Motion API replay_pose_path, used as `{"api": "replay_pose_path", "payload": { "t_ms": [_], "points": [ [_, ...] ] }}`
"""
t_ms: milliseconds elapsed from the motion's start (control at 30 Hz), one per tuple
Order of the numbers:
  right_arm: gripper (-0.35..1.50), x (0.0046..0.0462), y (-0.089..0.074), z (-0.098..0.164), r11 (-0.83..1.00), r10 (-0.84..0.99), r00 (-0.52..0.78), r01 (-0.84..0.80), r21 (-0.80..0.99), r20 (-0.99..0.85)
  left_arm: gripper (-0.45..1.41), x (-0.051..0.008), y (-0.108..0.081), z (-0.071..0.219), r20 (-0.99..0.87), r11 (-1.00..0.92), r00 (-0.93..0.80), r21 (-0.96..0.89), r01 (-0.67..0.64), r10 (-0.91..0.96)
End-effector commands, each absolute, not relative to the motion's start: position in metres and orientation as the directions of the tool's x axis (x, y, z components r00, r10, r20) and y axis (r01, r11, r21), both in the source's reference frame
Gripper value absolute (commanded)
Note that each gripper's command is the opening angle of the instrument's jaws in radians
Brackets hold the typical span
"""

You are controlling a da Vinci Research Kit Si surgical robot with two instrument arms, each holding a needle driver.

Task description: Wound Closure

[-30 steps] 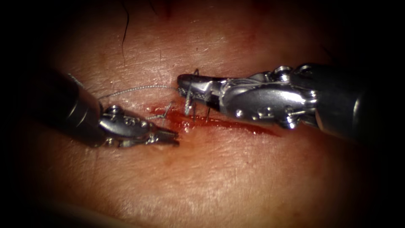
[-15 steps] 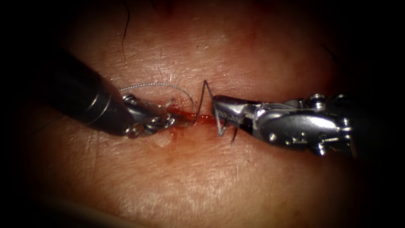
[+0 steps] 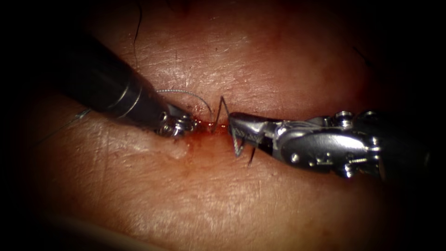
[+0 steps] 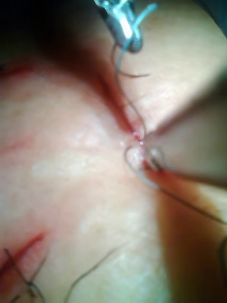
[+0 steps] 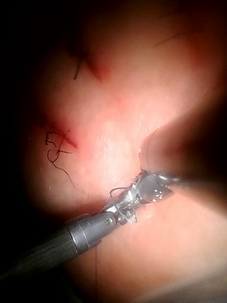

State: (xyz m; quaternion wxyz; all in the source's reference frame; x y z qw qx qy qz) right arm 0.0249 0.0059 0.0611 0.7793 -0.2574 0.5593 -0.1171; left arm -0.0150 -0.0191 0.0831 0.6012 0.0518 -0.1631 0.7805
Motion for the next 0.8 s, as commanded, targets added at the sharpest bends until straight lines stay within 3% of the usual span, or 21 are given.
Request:
{"api": "replay_pose_path", "payload": {
  "t_ms": [33,67,100,133,200,333,433,500,533,600,633,800],
  "points": [
    [-0.35,0.0256,0.0056,0.0615,0.841,-0.470,0.344,-0.105,-0.530,-0.813,0.25,-0.0151,-0.0202,0.0838,0.290,-0.287,-0.341,-0.212,-0.934,0.894],
    [-0.35,0.0256,0.0056,0.0615,0.847,-0.460,0.342,-0.109,-0.521,-0.820,0.32,-0.0151,-0.0204,0.0839,0.259,-0.499,-0.570,-0.293,-0.816,0.780],
    [-0.35,0.0256,0.0056,0.0615,0.847,-0.460,0.342,-0.109,-0.521,-0.820,0.32,-0.0151,-0.0204,0.0839,0.259,-0.499,-0.570,-0.293,-0.816,0.780],
    [-0.35,0.0256,0.0056,0.0615,0.848,-0.460,0.343,-0.106,-0.520,-0.819,0.29,-0.0154,-0.0203,0.0841,0.204,-0.643,-0.721,-0.340,-0.687,0.662],
    [-0.35,0.0255,0.0056,0.0614,0.851,-0.454,0.341,-0.109,-0.514,-0.823,0.15,-0.0159,-0.0202,0.0843,0.130,-0.772,-0.855,-0.378,-0.510,0.502],
    [-0.35,0.0252,0.0058,0.0613,0.853,-0.449,0.336,-0.115,-0.509,-0.828,0.14,-0.0165,-0.0203,0.0846,0.024,-0.888,-0.971,-0.401,-0.225,0.236],
    [-0.35,0.0252,0.0065,0.0611,0.858,-0.442,0.322,-0.121,-0.500,-0.837,0.09,-0.0166,-0.0203,0.0847,-0.014,-0.913,-0.991,-0.392,-0.115,0.132],
    [-0.35,0.0252,0.0070,0.0609,0.859,-0.440,0.317,-0.126,-0.497,-0.840,0.14,-0.0164,-0.0205,0.0846,-0.020,-0.914,-0.993,-0.392,-0.101,0.119],
    [-0.35,0.0253,0.0076,0.0608,0.859,-0.437,0.312,-0.132,-0.494,-0.844,0.04,-0.0162,-0.0206,0.0845,-0.019,-0.914,-0.993,-0.393,-0.098,0.114],
    [-0.35,0.0259,0.0081,0.0610,0.859,-0.439,0.303,-0.136,-0.494,-0.846,0.04,-0.0159,-0.0209,0.0844,-0.028,-0.909,-0.993,-0.405,-0.093,0.115],
    [-0.35,0.0265,0.0087,0.0615,0.861,-0.436,0.293,-0.139,-0.489,-0.851,0.15,-0.0155,-0.0211,0.0841,-0.043,-0.898,-0.992,-0.431,-0.087,0.116],
    [-0.35,0.0292,0.0105,0.0635,0.863,-0.435,0.274,-0.144,-0.484,-0.858,0.10,-0.0145,-0.0216,0.0833,-0.073,-0.889,-0.989,-0.452,-0.080,0.126]
  ]
}}
